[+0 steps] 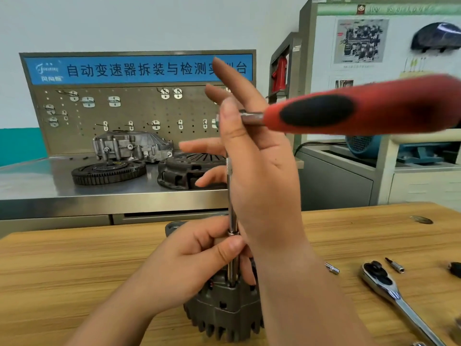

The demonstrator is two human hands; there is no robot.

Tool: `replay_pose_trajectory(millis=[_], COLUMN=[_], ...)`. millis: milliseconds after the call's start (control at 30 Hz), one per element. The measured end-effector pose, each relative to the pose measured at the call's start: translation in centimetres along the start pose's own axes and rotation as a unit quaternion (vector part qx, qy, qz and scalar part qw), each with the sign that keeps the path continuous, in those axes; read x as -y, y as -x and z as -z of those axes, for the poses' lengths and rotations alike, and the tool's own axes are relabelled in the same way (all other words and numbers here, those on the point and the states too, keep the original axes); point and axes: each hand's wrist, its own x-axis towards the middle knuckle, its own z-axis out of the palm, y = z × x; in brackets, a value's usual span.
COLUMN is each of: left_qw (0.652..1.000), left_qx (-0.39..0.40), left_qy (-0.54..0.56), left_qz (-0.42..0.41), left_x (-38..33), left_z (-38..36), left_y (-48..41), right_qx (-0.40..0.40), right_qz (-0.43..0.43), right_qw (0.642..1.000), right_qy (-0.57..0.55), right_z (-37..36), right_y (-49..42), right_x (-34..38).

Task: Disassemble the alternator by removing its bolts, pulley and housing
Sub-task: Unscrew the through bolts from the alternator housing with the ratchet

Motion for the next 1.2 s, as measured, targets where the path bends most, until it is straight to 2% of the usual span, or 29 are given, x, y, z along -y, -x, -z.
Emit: replay_pose_trajectory(millis=[167,267,367,467,533,600,733,833,933,1000,1100,1200], left_qw=[1.0,1.0,1.0,1.0,1.0,1.0,1.0,1.0,1.0,1.0,1.0,1.0], left_qx=[0.002,0.02,0.015,0.006,0.004,0.005,0.003,-0.006,0.01,0.016,0.006,0.003], left_qy=[0.014,0.014,0.012,-0.002,-0.009,-0.01,0.016,0.007,0.009,0.021,0.017,-0.008], left_qz=[0.012,0.006,-0.001,-0.005,-0.006,-0.011,-0.003,0.005,0.013,0.015,0.009,0.004], left_x=[-0.1,-0.2,-0.1,0.2,0.2,0.0,0.2,0.2,0.1,0.0,0.1,0.1], left_z=[0.2,0.2,0.2,0.2,0.1,0.0,0.0,0.1,0.1,0.1,0.0,0.1], left_y=[0.2,0.1,0.0,0.0,0.0,-0.1,0.2,0.3,0.3,0.2,0.1,0.1], right_qx=[0.023,0.04,0.023,0.002,0.004,0.016,0.019,0.009,0.007,-0.003,-0.013,-0.014], right_qz=[-0.117,-0.164,-0.124,-0.024,0.025,0.035,-0.029,-0.117,-0.177,-0.153,-0.056,0.027], right_qw=[0.984,0.974,0.988,1.0,1.0,0.999,0.997,0.982,0.969,0.978,0.996,0.999], right_qy=[-0.131,-0.148,-0.093,0.004,0.008,-0.015,-0.069,-0.15,-0.17,-0.143,-0.062,-0.024], right_z=[0.5,0.6,0.3,0.1,-0.1,-0.3,-0.3,0.3,0.8,0.6,0.2,0.1], right_y=[-0.2,-0.1,-0.1,0.0,0.1,0.2,0.1,-0.2,-0.3,-0.2,0.0,0.1], right_x=[-0.4,-0.5,-0.6,-0.4,-0.2,-0.3,-0.5,-0.5,-0.8,-0.9,-0.8,-0.6])
